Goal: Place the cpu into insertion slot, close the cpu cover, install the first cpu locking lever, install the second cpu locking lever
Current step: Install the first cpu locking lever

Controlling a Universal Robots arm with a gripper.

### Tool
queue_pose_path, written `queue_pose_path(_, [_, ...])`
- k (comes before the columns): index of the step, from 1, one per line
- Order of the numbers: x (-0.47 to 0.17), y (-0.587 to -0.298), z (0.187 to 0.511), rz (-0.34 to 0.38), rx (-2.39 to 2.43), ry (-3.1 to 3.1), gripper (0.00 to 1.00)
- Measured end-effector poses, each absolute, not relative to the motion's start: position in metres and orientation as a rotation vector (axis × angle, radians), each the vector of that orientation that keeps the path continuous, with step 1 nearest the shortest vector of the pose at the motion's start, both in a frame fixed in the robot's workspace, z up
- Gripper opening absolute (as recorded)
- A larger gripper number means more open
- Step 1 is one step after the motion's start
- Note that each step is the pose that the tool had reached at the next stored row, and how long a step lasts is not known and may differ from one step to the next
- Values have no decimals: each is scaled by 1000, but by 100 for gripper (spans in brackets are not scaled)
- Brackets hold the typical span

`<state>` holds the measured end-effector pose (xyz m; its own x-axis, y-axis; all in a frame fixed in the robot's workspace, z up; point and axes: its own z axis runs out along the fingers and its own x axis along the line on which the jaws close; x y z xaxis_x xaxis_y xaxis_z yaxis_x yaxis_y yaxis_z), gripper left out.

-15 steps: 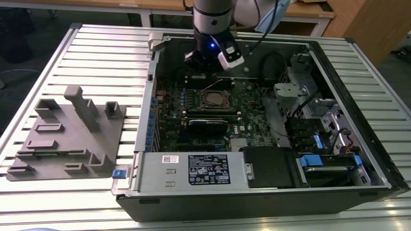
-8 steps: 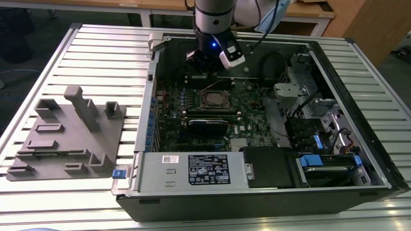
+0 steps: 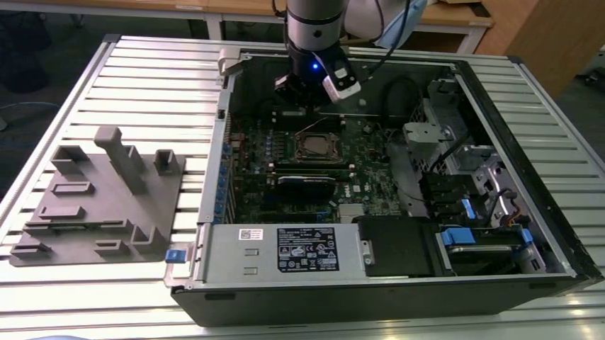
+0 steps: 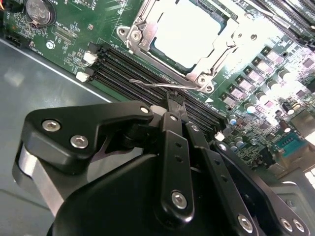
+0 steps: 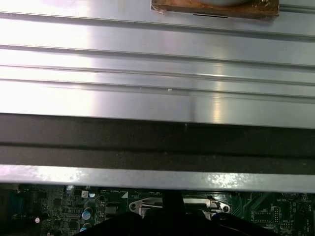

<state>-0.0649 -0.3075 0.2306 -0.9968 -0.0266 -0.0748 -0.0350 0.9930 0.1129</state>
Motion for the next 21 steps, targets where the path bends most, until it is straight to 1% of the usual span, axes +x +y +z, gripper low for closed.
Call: queue_pose_path(21, [-56, -308, 226, 174, -48, 3057, 11])
